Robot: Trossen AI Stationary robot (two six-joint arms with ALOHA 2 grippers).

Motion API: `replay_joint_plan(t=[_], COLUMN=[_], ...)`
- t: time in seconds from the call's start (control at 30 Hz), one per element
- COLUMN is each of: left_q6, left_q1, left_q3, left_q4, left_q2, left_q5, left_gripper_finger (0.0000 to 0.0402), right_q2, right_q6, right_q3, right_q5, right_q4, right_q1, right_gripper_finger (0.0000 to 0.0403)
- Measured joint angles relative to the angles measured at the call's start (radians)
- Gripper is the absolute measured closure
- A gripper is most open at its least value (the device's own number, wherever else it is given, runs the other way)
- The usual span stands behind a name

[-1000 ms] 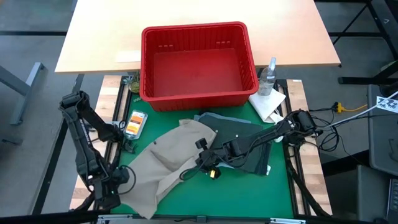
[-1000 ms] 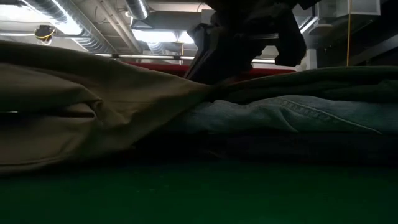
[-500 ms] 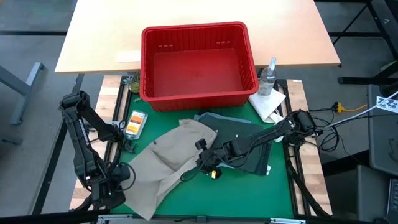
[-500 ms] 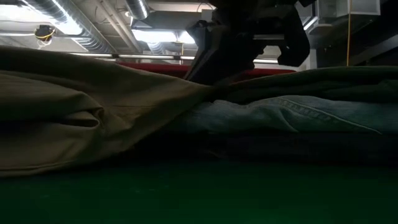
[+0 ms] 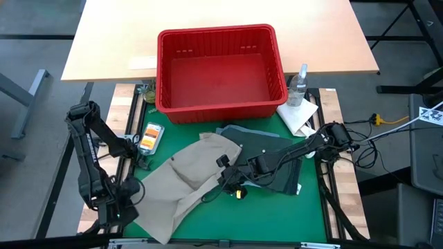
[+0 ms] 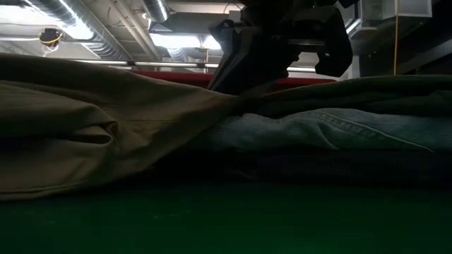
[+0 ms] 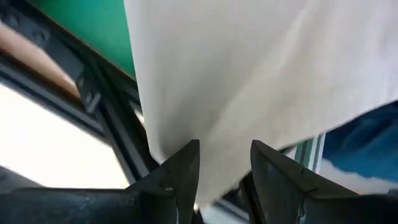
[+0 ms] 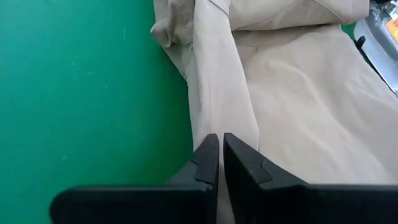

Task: Fold laundry
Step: Fold the beige shorts

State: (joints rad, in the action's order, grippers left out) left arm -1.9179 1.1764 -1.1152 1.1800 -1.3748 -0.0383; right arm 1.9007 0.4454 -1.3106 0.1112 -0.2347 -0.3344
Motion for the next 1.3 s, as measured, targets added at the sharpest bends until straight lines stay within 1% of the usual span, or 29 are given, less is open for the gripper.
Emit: replay_joint_plan(t=[0.07, 0.23, 0.33, 0.43, 0.57, 0.63, 0.8, 0.87, 0.97, 1.07, 1.2, 1.3], left_q6=[-0.002, -0.018, -0.018, -0.006, 0.079, 0.114, 0.15, 0.213, 0.298, 0.371, 0.462, 0.52], left_q1=[0.002, 0.001, -0.015, -0.036, -0.068, -0.086, -0.137, -0.166, -0.222, -0.276, -0.334, -0.367], left_q3=[0.0, 0.0, 0.0, 0.0, 0.0, 0.0, 0.0, 0.0, 0.0, 0.001, 0.001, 0.001], left_q4=[0.004, 0.001, -0.017, -0.057, -0.127, -0.148, -0.151, -0.152, -0.151, -0.15, -0.139, -0.115], left_q2=[0.0, 0.0, 0.0, 0.0, 0.0, 0.0, 0.0, 0.0, -0.007, -0.029, -0.066, -0.092], left_q5=[0.018, 0.014, 0.02, 0.082, 0.164, 0.229, 0.513, 0.565, 0.592, 0.601, 0.597, 0.571], left_gripper_finger=[0.0264, 0.0264, 0.0264, 0.0264, 0.0264, 0.0264, 0.0264, 0.0264, 0.0264, 0.0264, 0.0264, 0.0264], right_q2=[0.0, 0.0, 0.0, 0.0, 0.0, 0.0, 0.035, 0.062, 0.107, 0.151, 0.189, 0.218], right_q6=[0.0, 0.038, 0.084, 0.137, 0.168, 0.173, 0.187, 0.186, 0.185, 0.143, 0.068, 0.045], right_q3=[0.0, 0.0, -0.013, -0.059, -0.114, -0.125, -0.125, -0.125, -0.125, -0.124, -0.125, -0.125], right_q5=[0.0, 0.004, 0.047, 0.081, 0.12, 0.141, 0.142, 0.136, 0.133, 0.131, 0.095, 0.061], right_q4=[-0.002, -0.031, -0.033, -0.026, 0.013, 0.089, 0.241, 0.305, 0.386, 0.423, 0.453, 0.447], right_q1=[-0.003, -0.033, -0.064, -0.096, -0.133, -0.142, -0.126, -0.114, -0.101, -0.09, -0.074, -0.067], right_gripper_finger=[0.0377, 0.0377, 0.0377, 0.0377, 0.0377, 0.0377, 0.0377, 0.0377, 0.0377, 0.0377, 0.0377, 0.0377])
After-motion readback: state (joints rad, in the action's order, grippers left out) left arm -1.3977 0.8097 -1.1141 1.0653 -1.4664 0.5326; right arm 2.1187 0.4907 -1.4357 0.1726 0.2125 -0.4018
